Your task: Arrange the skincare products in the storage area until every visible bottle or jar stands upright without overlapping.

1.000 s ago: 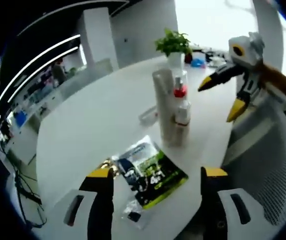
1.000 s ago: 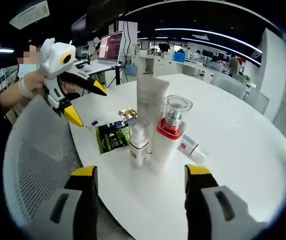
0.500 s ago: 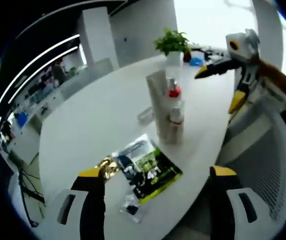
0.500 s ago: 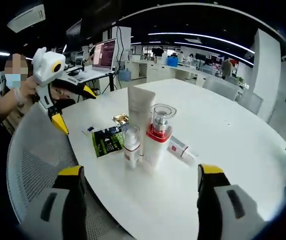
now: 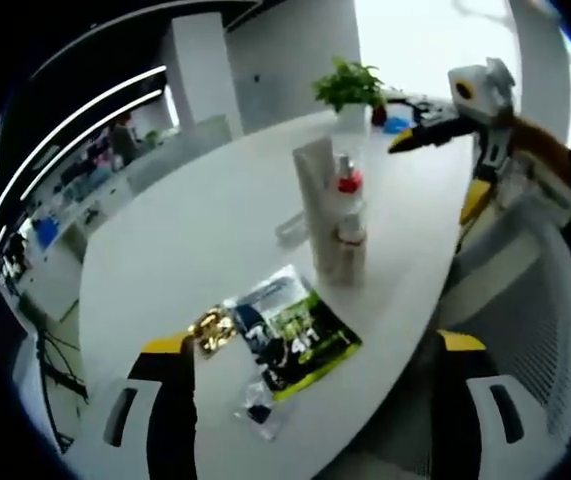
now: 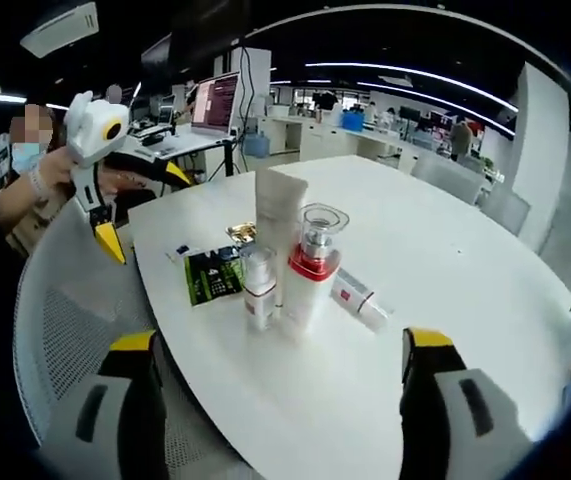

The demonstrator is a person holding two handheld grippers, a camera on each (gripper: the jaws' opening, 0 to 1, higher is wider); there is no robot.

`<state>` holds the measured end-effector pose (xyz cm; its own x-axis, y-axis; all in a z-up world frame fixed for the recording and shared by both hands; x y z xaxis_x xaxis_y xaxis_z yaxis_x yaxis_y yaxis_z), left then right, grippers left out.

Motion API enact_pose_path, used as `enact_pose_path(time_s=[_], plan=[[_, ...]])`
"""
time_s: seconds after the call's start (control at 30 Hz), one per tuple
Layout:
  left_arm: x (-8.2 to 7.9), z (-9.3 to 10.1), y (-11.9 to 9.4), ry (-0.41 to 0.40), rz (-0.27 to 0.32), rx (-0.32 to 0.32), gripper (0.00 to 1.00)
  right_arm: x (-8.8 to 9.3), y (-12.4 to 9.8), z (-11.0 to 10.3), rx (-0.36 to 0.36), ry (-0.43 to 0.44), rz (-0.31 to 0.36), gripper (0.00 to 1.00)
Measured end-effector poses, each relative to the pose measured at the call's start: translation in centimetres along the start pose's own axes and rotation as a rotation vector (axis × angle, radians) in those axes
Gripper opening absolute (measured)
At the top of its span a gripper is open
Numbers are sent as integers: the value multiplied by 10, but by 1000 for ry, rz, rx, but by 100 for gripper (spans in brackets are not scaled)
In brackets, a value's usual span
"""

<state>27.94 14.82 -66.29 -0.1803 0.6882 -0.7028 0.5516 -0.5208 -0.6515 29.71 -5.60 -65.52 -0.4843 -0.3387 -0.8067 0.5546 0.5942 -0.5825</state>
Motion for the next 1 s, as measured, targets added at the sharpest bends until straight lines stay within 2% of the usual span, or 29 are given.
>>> enact_pose_path(time_s=[0.4,1.0], plan=[[0,-4,0,-41,25,-20,97,-4,11,0,-42,-41,-27,99],[2,-7,0,-48,42,-26,97,-1,23,3,-69,-87,-75,100]])
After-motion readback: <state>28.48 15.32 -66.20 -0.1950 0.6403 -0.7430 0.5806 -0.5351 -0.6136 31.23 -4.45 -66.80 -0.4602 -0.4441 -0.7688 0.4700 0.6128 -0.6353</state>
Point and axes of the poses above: the point that each gripper's makers call its tool centre point, and the gripper's own axes: y roughly forward along the fingers, z roughly to its right, x roughly out of its underside, the point moved 1 cm from there along -y, roughly backward along the fingers, and after that the axes turned 14 degrees about y, right-handed, at the moved point
